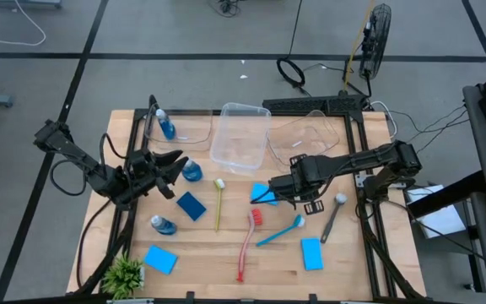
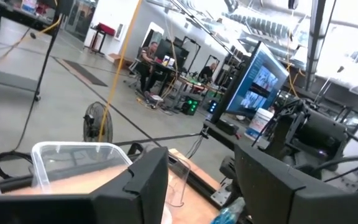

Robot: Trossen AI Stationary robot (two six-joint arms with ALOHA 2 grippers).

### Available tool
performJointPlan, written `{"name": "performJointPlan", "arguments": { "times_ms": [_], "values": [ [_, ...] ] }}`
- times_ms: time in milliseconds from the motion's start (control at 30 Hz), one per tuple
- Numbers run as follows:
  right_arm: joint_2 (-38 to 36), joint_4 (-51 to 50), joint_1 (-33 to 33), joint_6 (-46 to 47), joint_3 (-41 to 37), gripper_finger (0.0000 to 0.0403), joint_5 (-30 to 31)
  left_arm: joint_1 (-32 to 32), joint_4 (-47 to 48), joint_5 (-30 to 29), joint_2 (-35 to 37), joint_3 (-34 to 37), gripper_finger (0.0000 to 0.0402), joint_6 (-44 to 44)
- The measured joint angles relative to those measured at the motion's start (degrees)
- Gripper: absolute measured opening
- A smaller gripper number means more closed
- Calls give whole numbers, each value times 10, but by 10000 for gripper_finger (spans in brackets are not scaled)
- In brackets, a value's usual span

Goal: Pick & Place Kitchen Sink Supplies
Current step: Put the dish soap into the left transparent bin

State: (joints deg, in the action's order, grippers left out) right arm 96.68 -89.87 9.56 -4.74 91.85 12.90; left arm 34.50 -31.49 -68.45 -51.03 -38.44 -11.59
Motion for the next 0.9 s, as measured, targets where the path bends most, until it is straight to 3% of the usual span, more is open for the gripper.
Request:
{"name": "performJointPlan", "arguments": {
  "times_ms": [767, 900],
  "values": [
    [0, 9, -1, -6, -1, 123, 8, -29, 0, -2, 0, 0, 210, -39],
    [0, 12, 4, -5, -1, 123, 8, -38, 0, -33, 0, 0, 210, -34]
  ]
}}
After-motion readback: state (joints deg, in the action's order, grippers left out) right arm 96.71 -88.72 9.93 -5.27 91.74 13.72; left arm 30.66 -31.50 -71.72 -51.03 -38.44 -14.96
